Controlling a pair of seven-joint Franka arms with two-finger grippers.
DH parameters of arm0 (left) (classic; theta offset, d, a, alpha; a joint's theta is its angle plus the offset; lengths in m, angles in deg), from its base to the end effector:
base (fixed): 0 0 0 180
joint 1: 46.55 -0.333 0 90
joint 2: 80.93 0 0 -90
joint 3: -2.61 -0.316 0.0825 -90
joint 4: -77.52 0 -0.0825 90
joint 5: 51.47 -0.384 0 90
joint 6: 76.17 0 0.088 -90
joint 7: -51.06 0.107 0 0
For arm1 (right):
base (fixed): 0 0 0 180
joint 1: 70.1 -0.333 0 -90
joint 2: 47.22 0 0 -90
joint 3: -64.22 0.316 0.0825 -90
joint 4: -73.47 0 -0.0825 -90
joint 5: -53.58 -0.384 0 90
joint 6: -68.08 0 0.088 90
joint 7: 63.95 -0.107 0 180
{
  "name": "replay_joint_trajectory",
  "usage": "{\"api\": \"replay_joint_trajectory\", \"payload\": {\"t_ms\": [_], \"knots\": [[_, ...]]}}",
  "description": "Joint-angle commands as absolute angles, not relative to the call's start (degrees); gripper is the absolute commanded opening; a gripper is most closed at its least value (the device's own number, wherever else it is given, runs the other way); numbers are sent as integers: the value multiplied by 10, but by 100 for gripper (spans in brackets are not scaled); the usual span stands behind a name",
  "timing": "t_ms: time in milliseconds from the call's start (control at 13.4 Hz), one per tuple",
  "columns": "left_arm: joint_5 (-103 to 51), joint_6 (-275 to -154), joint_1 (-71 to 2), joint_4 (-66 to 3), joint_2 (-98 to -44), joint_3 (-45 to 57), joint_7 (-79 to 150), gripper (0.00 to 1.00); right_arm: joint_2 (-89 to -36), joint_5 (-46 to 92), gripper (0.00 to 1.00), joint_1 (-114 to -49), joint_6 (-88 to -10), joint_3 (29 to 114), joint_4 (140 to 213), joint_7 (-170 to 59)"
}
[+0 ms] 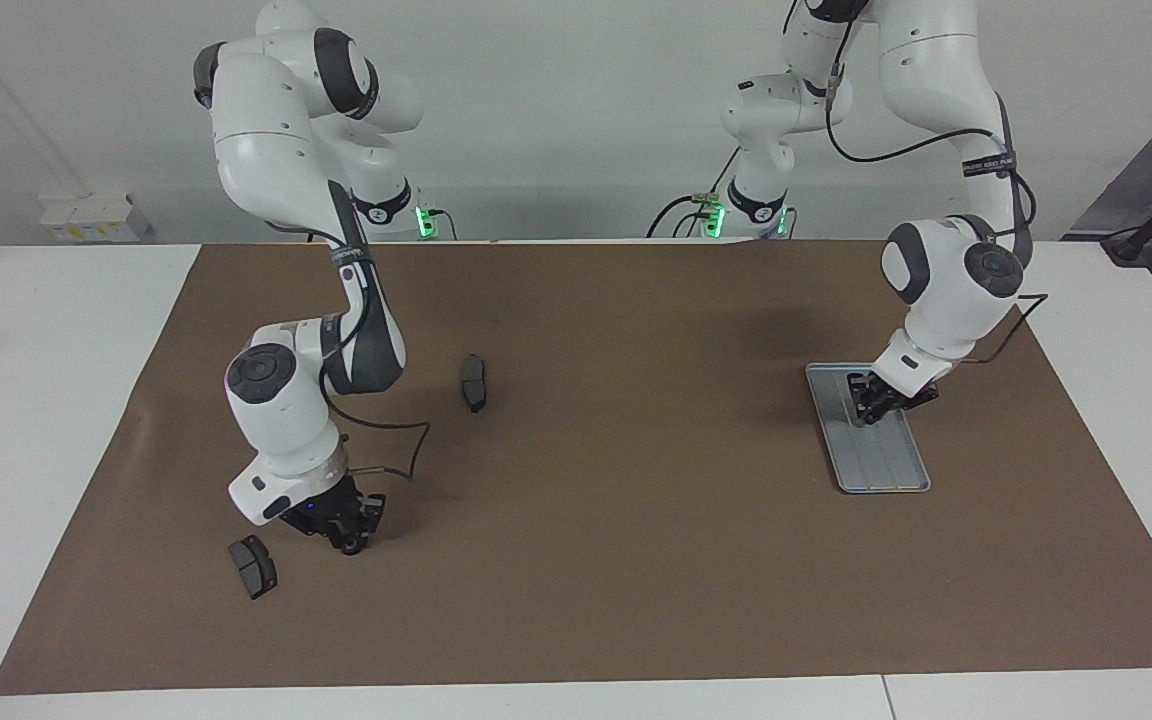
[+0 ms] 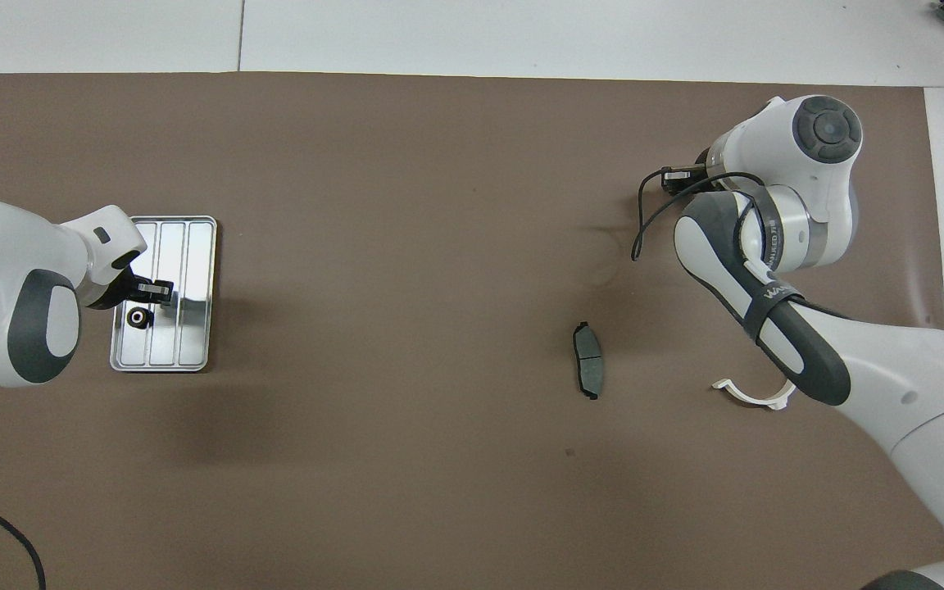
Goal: Pick bearing gear from pile to tray
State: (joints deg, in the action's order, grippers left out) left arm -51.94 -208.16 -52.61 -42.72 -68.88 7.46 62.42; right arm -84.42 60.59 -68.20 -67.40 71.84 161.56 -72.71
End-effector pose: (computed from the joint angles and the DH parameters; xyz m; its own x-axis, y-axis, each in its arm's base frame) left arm 0.5735 0.0131 0.3204 0.9837 -0.1799 -0.0021 -0.1798 -0.9836 0.0122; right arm 0.7216 0.0544 0.2937 0.9829 -0.0085 0.1841 -0.0071 -0.9999 -0.0081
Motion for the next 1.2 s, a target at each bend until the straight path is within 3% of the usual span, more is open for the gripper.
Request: {"api": "replay_joint_trajectory", "payload": {"t_ms": [0,75,449,1122], "knots": [[-522,-2095,-525,-442,-707,76,630,91,-831,603,0,-682,-681,724,1620,-727],[-522,-2096,-523,-439,-706,77,629,95,-815,603,0,-688,-668,724,1620,-740],[-515,-2084,-475,-370,-684,80,550,95,-757,603,0,-783,-595,724,1620,-883],[-495,-2064,-411,-292,-656,80,449,83,-758,605,0,-986,-590,723,1628,-1139]]}}
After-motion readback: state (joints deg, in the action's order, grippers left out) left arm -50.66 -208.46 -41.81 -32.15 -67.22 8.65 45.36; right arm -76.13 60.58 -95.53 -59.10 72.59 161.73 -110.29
